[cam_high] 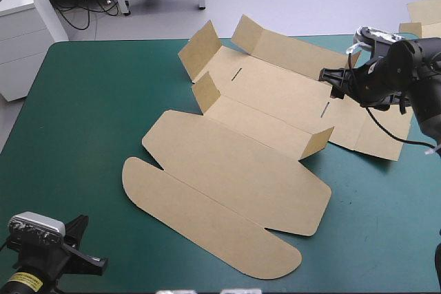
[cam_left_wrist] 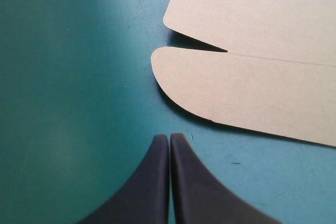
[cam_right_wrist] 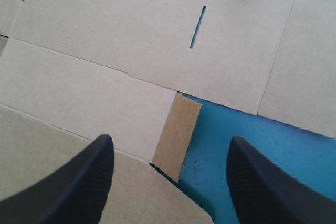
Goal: Fold the box
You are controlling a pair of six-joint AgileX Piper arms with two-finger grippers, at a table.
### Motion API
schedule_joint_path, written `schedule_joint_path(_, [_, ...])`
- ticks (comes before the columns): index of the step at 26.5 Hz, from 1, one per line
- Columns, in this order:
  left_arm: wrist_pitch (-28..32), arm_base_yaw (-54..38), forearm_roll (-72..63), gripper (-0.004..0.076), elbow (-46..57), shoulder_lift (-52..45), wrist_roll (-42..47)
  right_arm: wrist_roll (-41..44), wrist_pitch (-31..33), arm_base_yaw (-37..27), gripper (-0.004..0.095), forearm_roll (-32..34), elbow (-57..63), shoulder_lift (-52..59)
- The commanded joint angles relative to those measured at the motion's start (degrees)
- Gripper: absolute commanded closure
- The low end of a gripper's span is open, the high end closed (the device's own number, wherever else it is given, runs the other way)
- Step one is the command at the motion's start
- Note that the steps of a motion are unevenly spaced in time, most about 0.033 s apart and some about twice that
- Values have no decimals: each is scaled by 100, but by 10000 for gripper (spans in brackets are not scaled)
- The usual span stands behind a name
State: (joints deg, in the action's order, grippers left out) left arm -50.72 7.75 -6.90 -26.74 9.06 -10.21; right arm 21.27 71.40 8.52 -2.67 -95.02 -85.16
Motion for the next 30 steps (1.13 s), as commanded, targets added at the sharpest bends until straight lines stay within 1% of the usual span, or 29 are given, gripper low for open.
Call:
schedule_joint_path(1, [425,42,-61,734,-121,116,54,204,44,-5,294,-158,460,211])
schedule_joint_path(4, [425,42,-61,734,-121,116,54,257,44,-5,305,-238,1037,67])
schedule_joint_path(11, [425,42,-61,734,-121,116,54,304,44,-5,307,-773,1037,-643])
schedule_joint_path(20, [425,42,-61,734,-121,116,54,304,44,-5,307,-902,1037,-1336])
schedule_joint_path(23, [425,42,-61,734,-121,116,54,304,44,-5,328,-902,1037,-1462])
schedule_joint_path(25, [425,42,-61,734,-121,116,54,292,44,-5,364,-902,1037,-1523])
schedule_joint_path(27, [425,42,-61,734,-121,116,54,292,44,-5,439,-902,1037,-1583])
schedule_joint_path(29, [425,42,-61,734,-121,116,54,292,44,-5,553,-902,1037,-1606])
schedule_joint_path(30, [425,42,-61,734,-121,116,54,292,44,-5,642,-902,1037,-1606])
